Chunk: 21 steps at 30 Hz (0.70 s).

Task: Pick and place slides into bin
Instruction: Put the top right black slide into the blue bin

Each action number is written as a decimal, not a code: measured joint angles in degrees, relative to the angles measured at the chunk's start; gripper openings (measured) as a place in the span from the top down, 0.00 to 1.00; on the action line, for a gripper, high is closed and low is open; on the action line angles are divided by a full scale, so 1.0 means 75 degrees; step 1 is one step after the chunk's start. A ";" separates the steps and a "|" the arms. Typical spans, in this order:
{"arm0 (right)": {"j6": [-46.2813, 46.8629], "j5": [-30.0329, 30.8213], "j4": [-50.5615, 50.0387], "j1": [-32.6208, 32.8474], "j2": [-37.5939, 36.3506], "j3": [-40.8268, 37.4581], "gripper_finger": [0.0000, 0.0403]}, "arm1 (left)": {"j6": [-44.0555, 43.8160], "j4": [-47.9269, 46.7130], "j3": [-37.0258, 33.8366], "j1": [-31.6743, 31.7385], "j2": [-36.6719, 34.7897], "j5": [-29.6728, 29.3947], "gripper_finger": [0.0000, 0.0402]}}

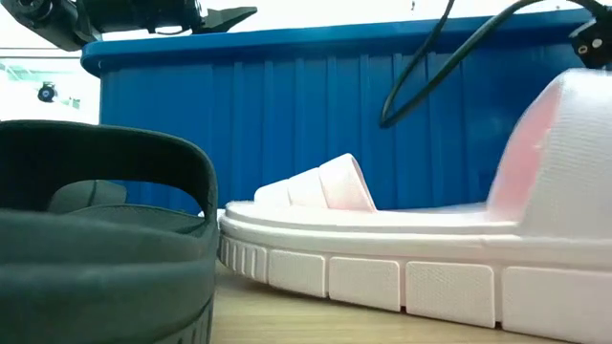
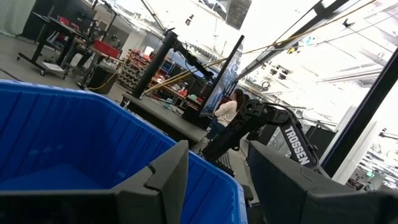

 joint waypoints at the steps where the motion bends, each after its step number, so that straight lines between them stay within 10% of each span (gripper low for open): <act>1: -0.0031 0.0006 -0.0095 -0.0001 -0.0009 0.0048 0.93 | 0.0000 0.0000 0.0000 0.0000 0.0000 0.0000 0.62; 21: -0.0203 0.0014 -0.0602 -0.0001 -0.0056 0.0526 0.93 | 0.0165 0.0000 0.0000 0.0000 0.0003 -0.0018 0.62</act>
